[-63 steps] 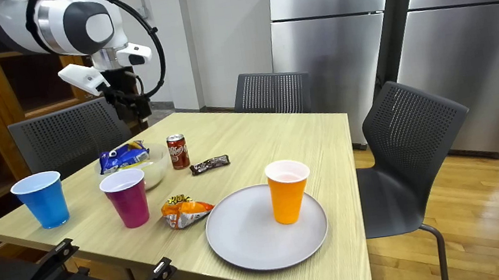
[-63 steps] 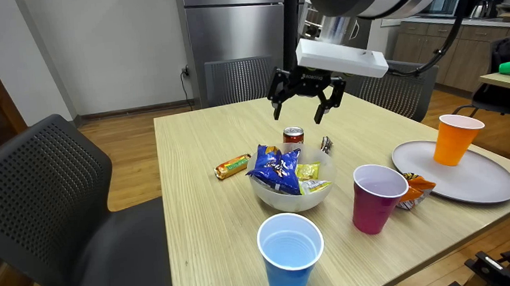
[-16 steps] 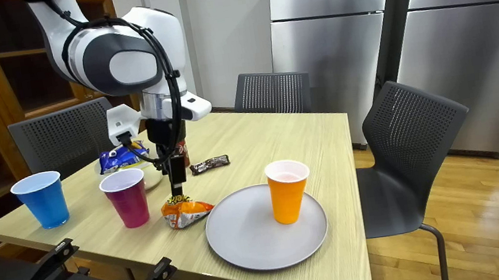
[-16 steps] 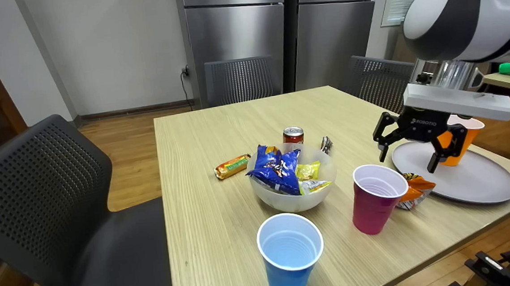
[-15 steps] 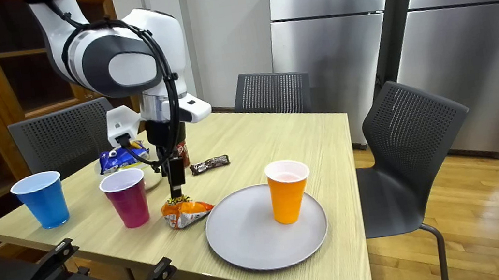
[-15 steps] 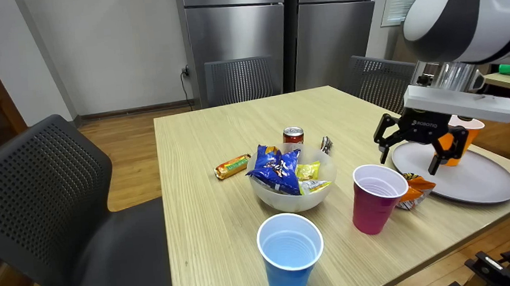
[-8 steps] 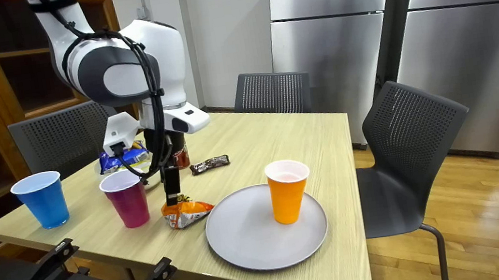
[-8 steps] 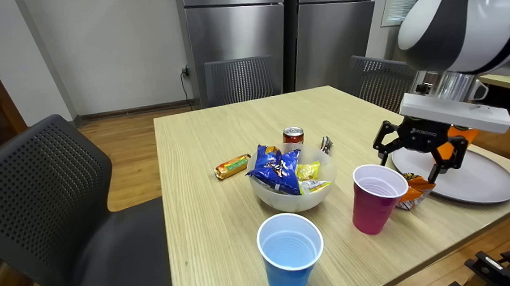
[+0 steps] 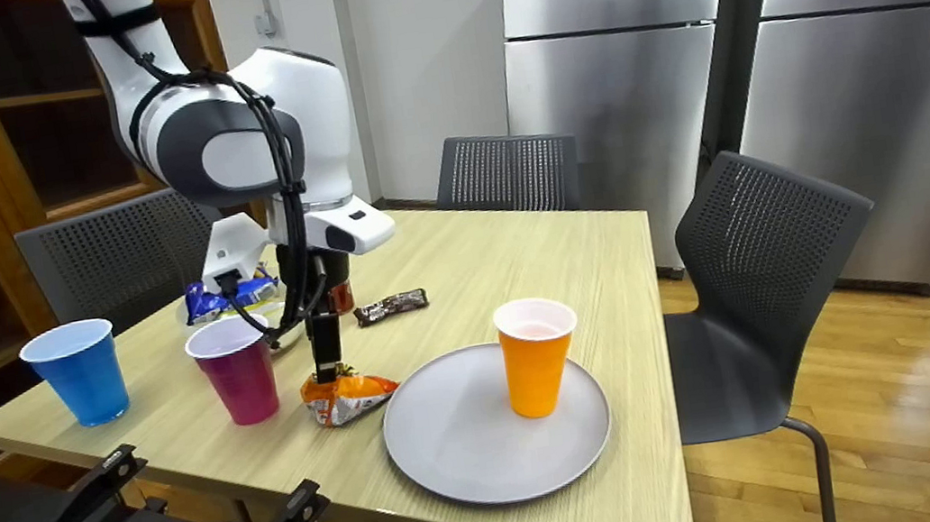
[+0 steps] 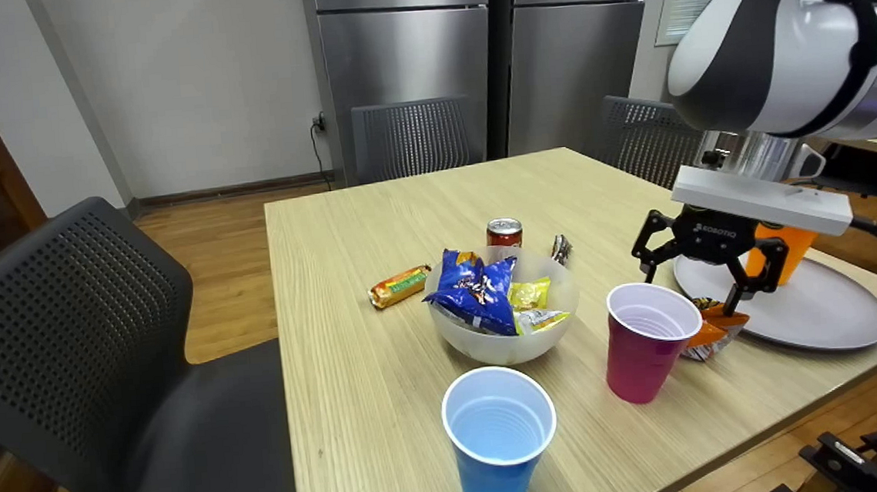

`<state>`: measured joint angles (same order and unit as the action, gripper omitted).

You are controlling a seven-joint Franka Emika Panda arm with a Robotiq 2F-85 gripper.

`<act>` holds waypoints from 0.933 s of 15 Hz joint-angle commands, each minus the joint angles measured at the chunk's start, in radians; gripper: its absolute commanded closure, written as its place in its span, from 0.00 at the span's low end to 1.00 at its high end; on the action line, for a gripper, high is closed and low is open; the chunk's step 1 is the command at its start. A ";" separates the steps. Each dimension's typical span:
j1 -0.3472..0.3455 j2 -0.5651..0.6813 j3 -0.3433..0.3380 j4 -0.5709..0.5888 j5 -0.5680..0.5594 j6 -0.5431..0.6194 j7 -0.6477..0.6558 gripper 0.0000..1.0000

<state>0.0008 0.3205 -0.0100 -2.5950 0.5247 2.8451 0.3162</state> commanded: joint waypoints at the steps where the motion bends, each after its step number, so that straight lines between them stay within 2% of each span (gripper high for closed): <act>1: -0.023 0.035 0.026 0.041 0.013 0.014 0.026 0.00; 9: -0.014 0.088 0.020 0.098 0.000 0.009 0.056 0.00; 10: -0.013 0.093 0.020 0.104 0.000 0.009 0.058 0.25; 11: -0.012 0.097 0.020 0.108 -0.002 0.009 0.059 0.26; 14: -0.009 0.107 0.017 0.118 -0.006 0.008 0.065 0.51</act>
<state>0.0007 0.4110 -0.0094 -2.4992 0.5246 2.8476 0.3472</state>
